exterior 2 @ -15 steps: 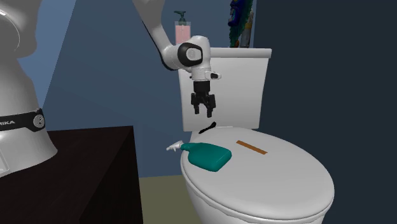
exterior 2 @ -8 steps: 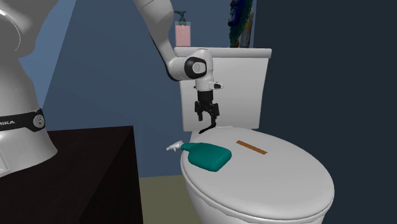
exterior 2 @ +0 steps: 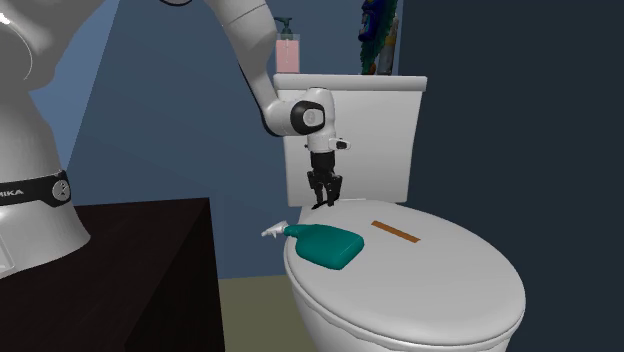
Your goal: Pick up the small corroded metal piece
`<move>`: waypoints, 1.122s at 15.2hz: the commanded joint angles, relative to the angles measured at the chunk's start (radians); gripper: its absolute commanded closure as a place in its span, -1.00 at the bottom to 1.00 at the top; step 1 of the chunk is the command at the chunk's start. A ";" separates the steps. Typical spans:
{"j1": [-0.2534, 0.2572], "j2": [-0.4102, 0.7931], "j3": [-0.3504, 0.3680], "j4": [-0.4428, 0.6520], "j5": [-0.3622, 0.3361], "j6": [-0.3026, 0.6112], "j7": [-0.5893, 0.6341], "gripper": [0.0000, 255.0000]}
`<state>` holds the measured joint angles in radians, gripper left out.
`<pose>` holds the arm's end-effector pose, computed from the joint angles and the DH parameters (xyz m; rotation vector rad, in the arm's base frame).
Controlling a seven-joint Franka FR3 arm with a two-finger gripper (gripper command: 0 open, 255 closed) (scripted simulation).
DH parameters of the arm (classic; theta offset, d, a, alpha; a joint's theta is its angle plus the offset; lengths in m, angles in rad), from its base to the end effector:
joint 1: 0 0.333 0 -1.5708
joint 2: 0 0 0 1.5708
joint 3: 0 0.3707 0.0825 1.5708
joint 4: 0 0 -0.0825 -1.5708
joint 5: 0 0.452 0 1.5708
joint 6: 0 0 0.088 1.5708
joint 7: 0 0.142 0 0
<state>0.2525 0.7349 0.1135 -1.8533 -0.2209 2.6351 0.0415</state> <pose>0.6656 0.2557 0.0769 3.0246 0.7462 0.0978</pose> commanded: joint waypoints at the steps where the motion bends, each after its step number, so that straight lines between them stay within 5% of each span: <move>1: 0.000 0.002 -0.001 0.001 0.000 0.001 0.000 1.00; 17: -0.016 -0.101 0.020 -0.029 0.018 -0.072 -0.016 1.00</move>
<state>0.2372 0.6443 0.1313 -1.8801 -0.2046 2.5714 0.0266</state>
